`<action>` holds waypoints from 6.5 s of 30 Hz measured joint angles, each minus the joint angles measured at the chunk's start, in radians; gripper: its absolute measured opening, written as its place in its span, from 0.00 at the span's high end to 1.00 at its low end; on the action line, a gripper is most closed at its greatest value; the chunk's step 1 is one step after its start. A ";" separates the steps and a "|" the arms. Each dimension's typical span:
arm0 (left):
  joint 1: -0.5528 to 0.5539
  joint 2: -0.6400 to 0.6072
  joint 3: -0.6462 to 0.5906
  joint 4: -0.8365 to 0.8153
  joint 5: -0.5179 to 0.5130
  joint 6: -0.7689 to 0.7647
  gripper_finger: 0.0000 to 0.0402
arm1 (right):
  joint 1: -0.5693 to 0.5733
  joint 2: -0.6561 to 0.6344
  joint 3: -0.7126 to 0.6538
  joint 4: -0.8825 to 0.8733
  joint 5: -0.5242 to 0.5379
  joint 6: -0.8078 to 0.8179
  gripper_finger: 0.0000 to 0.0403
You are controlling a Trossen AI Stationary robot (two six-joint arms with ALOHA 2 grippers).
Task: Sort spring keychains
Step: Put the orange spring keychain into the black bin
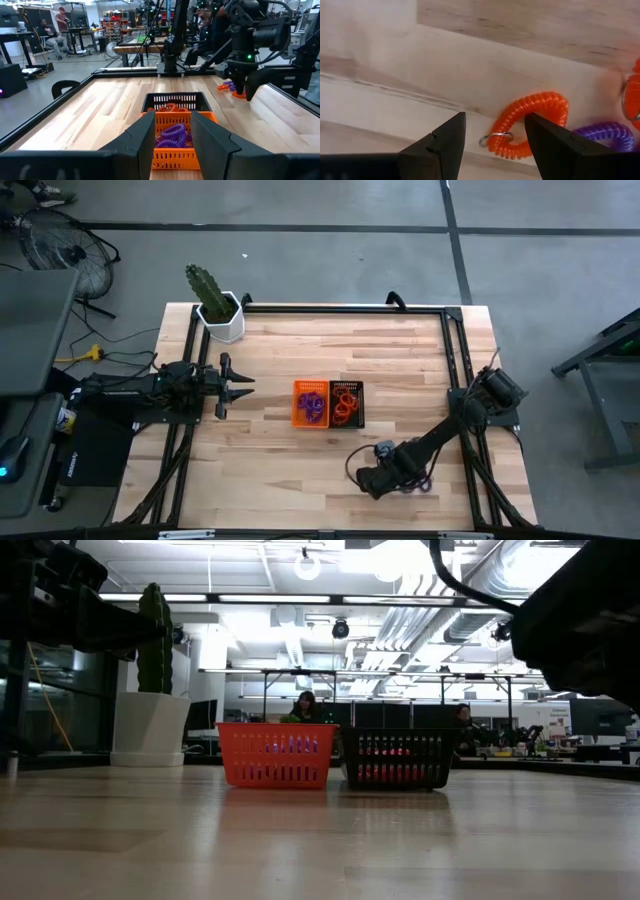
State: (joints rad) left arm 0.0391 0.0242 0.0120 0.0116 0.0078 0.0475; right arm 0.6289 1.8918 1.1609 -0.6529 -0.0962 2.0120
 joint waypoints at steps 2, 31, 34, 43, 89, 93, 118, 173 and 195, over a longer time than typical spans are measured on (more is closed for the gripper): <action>0.000 0.000 0.000 0.000 0.000 0.000 0.70 | -0.007 -0.003 -0.014 0.020 -0.015 0.004 0.50; 0.000 0.000 0.000 0.000 0.000 0.000 0.70 | -0.036 -0.001 -0.027 0.011 -0.035 -0.163 0.93; 0.000 0.000 0.000 0.000 0.000 0.000 0.70 | -0.044 0.002 -0.011 0.021 -0.018 -0.209 0.93; 0.000 0.000 0.000 0.000 0.000 0.000 0.70 | -0.084 0.005 0.075 0.045 0.105 -0.396 0.93; 0.000 0.000 0.000 0.000 0.000 0.000 0.70 | -0.544 -0.001 0.282 -0.237 0.061 -1.751 0.87; 0.000 0.000 0.000 0.000 0.000 0.000 0.70 | -0.544 -0.001 0.265 -0.214 0.060 -1.703 0.81; 0.000 0.000 0.000 0.000 0.000 0.000 0.70 | -0.339 -0.112 0.265 -0.616 0.110 -0.927 0.59; 0.000 0.000 0.000 0.000 0.000 0.000 0.70 | -0.022 -0.218 -0.287 0.020 -0.019 -0.456 0.68; 0.000 0.000 0.000 0.000 0.000 0.000 0.70 | -0.139 -0.217 -0.169 0.076 -0.018 -0.596 0.93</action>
State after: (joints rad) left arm 0.0391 0.0244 0.0120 0.0114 0.0079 0.0473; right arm 0.4896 1.6752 0.9915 -0.5773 -0.1143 1.4161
